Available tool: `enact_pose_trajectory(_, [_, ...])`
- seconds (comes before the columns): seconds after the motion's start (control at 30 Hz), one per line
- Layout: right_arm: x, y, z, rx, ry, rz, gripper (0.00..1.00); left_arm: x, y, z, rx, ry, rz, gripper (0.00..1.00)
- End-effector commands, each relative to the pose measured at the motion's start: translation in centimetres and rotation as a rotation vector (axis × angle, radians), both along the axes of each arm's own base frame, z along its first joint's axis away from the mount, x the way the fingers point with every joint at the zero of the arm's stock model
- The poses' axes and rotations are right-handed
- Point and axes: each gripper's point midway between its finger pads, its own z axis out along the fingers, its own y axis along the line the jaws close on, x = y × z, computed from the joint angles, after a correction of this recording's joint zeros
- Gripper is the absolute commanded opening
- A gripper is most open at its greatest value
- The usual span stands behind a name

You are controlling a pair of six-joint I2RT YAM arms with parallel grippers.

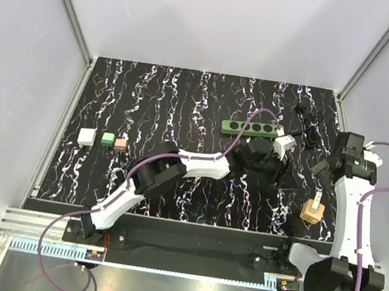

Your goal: Pull the plug off the socket

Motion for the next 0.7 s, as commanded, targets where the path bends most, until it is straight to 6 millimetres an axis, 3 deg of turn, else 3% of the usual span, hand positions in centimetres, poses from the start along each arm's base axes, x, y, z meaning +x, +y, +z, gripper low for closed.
enact_pose_trajectory(0.0, [0.6, 0.3, -1.0, 0.039, 0.01, 0.006, 0.87, 1.5, -0.2, 2.5, -0.034, -0.072, -0.008, 0.62])
enact_pose_trajectory(0.17, [0.9, 0.8, -3.0, 0.115, 0.032, -0.023, 0.88, 1.1, -0.6, 3.2, -0.061, -0.059, -0.067, 0.62])
enact_pose_trajectory(0.33, [1.9, 1.2, -2.1, 0.141, 0.009, 0.043, 0.91, -0.1, -1.2, 4.0, -0.088, -0.033, -0.112, 0.66])
enact_pose_trajectory(0.43, [2.3, 2.3, -0.5, 0.177, 0.016, 0.161, 1.0, -0.7, -1.3, 3.9, -0.076, -0.03, -0.114, 0.67])
enact_pose_trajectory(0.5, [2.7, 1.7, 1.3, 0.139, 0.002, 0.168, 1.0, -0.8, -1.2, 4.7, -0.079, -0.038, -0.097, 0.68])
enact_pose_trajectory(0.53, [2.8, 1.4, 1.9, 0.122, -0.016, 0.161, 1.0, -0.9, -0.8, 4.0, -0.065, -0.028, -0.089, 0.68])
enact_pose_trajectory(0.6, [3.6, 1.4, 3.8, 0.11, -0.098, 0.149, 1.0, -1.0, -0.4, 5.1, -0.079, -0.042, -0.058, 0.68])
enact_pose_trajectory(0.63, [3.8, 1.5, 4.3, 0.113, -0.127, 0.147, 1.0, -1.2, 0.0, 4.5, -0.067, -0.036, -0.039, 0.69])
enact_pose_trajectory(0.67, [4.1, 2.0, 4.4, 0.136, -0.159, 0.15, 1.0, -0.9, 0.1, 5.4, -0.069, -0.053, -0.003, 0.71])
